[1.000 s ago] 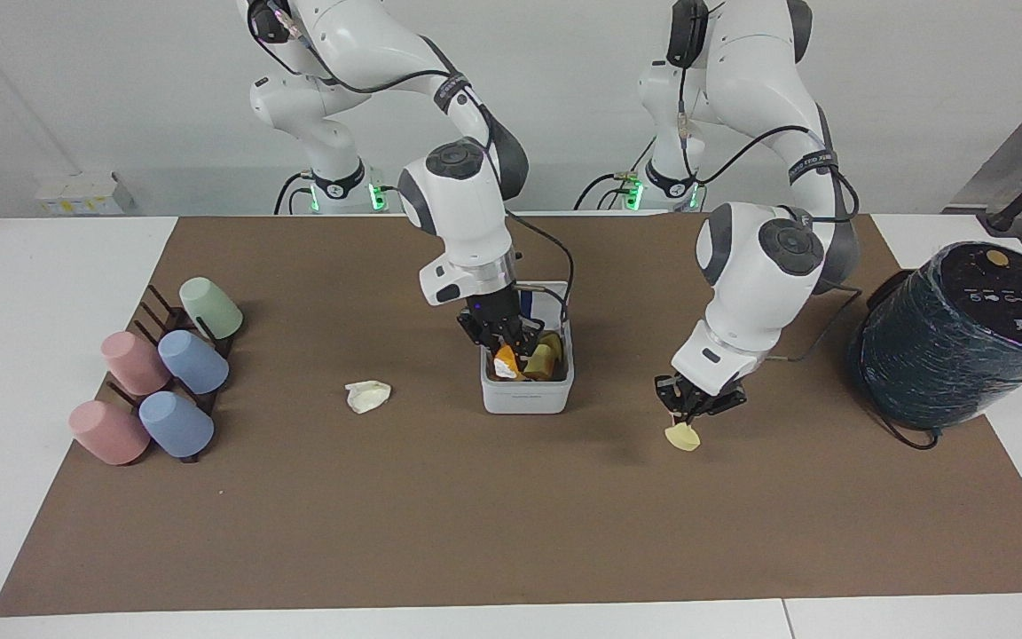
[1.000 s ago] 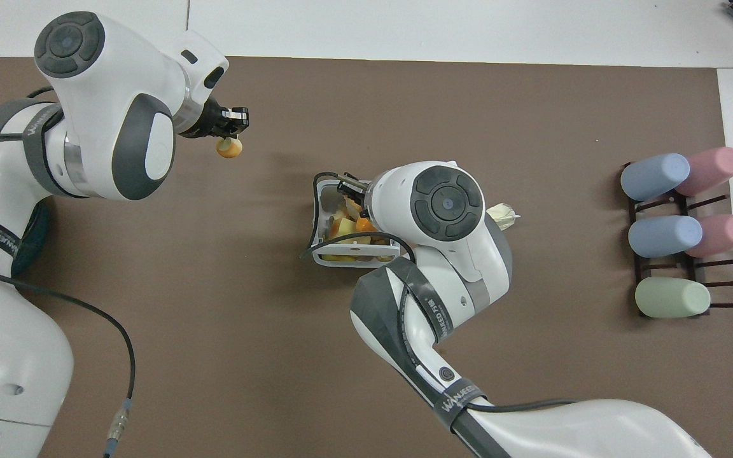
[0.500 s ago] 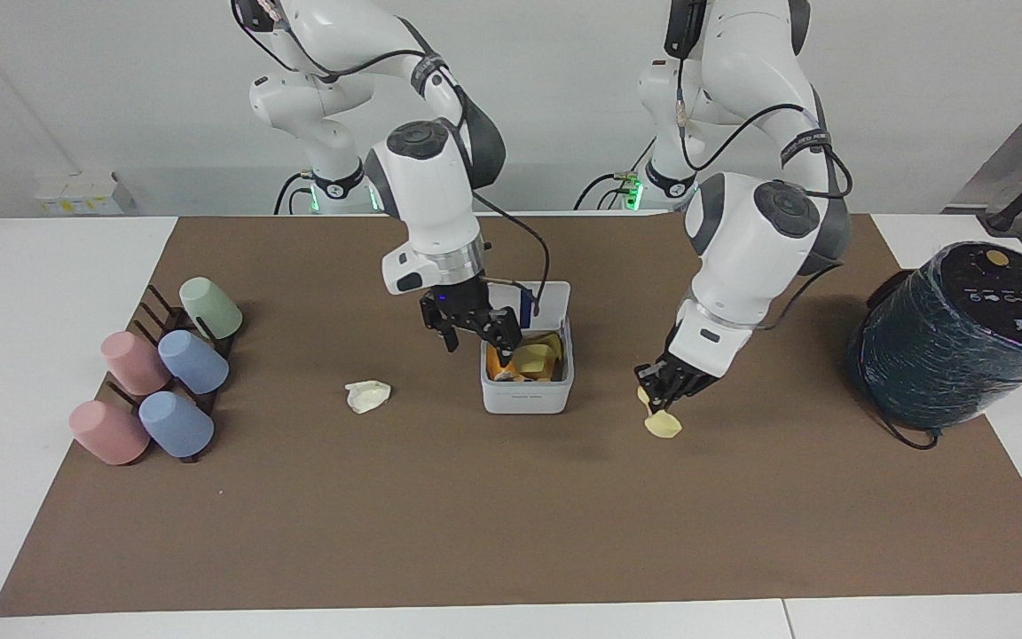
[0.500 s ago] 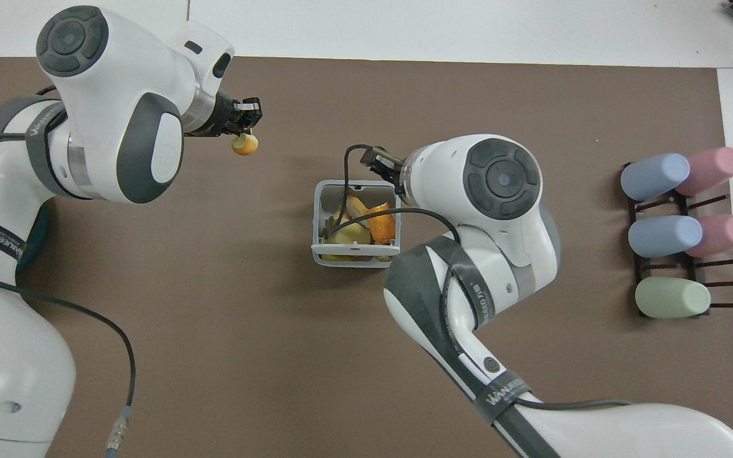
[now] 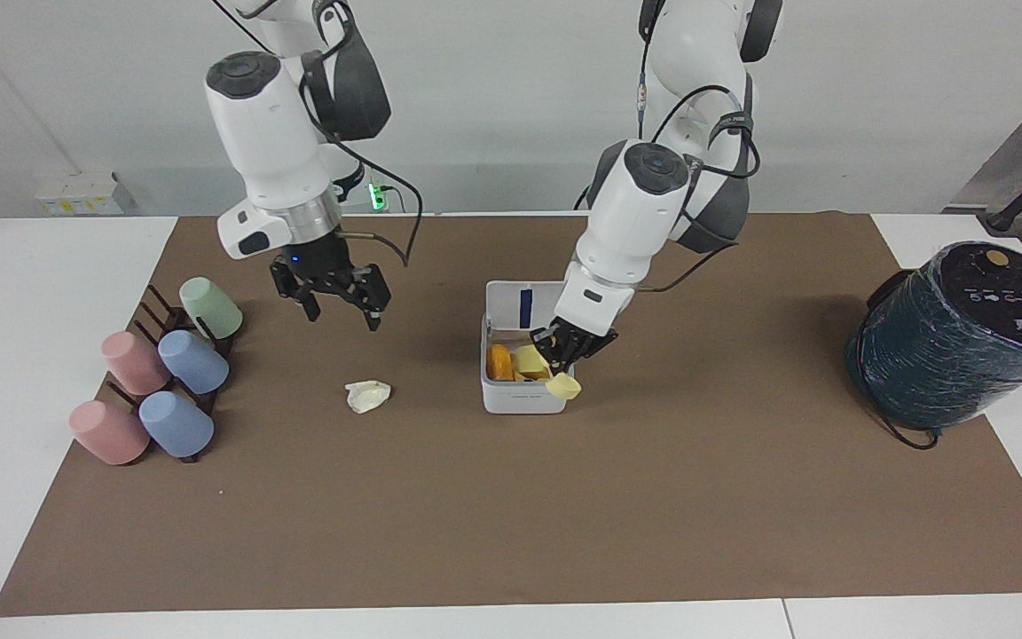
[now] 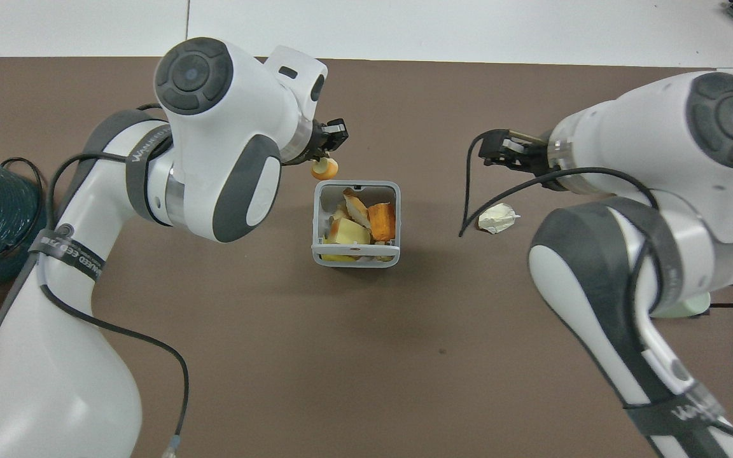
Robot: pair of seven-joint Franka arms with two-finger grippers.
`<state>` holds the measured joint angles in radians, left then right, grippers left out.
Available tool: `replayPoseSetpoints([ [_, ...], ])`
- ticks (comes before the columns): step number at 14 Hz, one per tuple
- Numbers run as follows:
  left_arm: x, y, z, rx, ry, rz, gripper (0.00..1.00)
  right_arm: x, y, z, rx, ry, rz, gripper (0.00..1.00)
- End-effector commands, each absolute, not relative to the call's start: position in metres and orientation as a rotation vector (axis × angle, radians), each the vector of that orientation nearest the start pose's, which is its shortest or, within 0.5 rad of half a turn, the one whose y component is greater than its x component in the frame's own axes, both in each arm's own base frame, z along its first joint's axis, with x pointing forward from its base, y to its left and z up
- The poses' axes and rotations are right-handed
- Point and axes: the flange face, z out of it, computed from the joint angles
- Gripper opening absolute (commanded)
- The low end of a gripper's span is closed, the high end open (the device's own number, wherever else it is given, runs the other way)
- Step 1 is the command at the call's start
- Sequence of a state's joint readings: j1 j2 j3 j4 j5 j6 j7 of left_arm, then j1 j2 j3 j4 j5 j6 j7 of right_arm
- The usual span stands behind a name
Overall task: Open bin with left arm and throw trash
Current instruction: 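Move the yellow piece over the bin with the left gripper and release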
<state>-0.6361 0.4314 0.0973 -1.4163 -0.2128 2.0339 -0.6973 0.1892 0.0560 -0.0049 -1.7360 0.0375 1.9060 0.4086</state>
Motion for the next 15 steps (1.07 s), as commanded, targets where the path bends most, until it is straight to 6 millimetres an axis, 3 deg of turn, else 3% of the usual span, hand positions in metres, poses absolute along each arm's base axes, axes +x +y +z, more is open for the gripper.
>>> replayPoseSetpoints([
  [1, 0.560, -0.380, 0.459, -3.332, -0.369, -0.010, 0.00, 0.557, 0.087, 0.539, -3.087, 0.244, -0.063, 1.00],
  [3, 0.543, -0.386, 0.441, -3.311, -0.341, 0.047, 0.00, 0.549, 0.079, 0.541, -3.101, 0.181, -0.014, 1.00],
  [5, 0.537, -0.387, 0.439, -3.311, -0.333, 0.049, 0.00, 0.546, 0.065, 0.543, -3.125, 0.189, 0.013, 1.00],
  [6, 0.537, -0.386, 0.439, -3.309, -0.332, 0.054, 0.12, 0.548, 0.059, 0.546, -3.145, 0.173, -0.007, 1.00],
  [7, 0.537, -0.386, 0.438, -3.304, -0.330, 0.065, 0.32, 0.553, 0.056, 0.549, -3.173, 0.167, -0.036, 1.00],
  [8, 0.537, -0.387, 0.441, -3.307, -0.328, 0.061, 0.59, 0.558, 0.052, 0.556, -3.202, 0.165, -0.072, 1.00],
  [10, 0.538, -0.385, 0.443, -3.298, -0.322, 0.071, 0.96, 0.563, 0.034, 0.559, -3.209, 0.212, -0.063, 1.00],
  [15, 0.544, -0.381, 0.465, -3.278, -0.320, 0.114, 1.00, 0.570, 0.027, 0.572, -3.180, 0.254, -0.080, 1.00],
])
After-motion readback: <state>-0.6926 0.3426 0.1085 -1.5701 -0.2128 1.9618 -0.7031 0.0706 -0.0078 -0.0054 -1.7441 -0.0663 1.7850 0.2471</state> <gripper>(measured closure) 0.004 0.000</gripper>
